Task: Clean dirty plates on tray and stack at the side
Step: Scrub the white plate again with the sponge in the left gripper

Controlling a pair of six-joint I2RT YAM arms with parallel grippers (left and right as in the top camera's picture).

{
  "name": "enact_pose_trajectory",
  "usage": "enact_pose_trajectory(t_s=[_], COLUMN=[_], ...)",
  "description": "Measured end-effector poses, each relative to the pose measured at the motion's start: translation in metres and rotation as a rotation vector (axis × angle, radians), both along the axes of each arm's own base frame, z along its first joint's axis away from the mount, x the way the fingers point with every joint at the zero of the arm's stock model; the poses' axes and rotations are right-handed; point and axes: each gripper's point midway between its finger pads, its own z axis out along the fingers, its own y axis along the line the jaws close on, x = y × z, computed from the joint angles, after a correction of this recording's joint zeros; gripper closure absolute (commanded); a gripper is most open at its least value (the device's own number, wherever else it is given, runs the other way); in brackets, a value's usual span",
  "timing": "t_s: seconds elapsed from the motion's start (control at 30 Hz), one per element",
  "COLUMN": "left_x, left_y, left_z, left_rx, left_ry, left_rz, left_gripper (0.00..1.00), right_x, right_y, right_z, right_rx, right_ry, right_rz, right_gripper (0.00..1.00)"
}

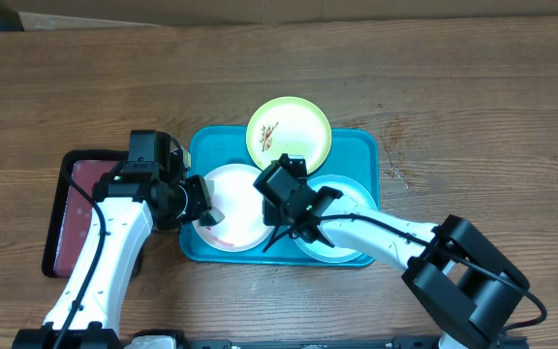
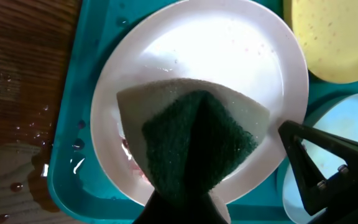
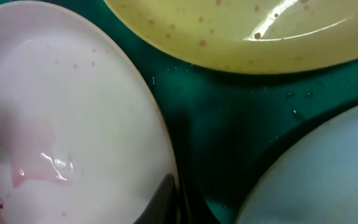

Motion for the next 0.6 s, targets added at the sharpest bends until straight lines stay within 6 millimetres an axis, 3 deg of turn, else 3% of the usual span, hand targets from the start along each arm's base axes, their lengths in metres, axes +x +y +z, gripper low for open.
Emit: enact_pose_trajectory(t_s=[0.27,0.6], left_x=[-0.001,-0.003], left_y=[0.002,0.002], left_z=[-0.002,-0.002], left_rx=[0.01,0.012], left_ry=[0.005,0.013], left_rz=[0.006,0.01], left_gripper=[0.96,0.96], right_x=[-0.009,0.002], right_y=[0.002,-0.005], right_z=[-0.002,0.0], right_rx=[0.015,-0.002], right_ry=[0.036,-0.017], right_rz=[-0.064,-0.139], right_gripper=[0.96,0.96])
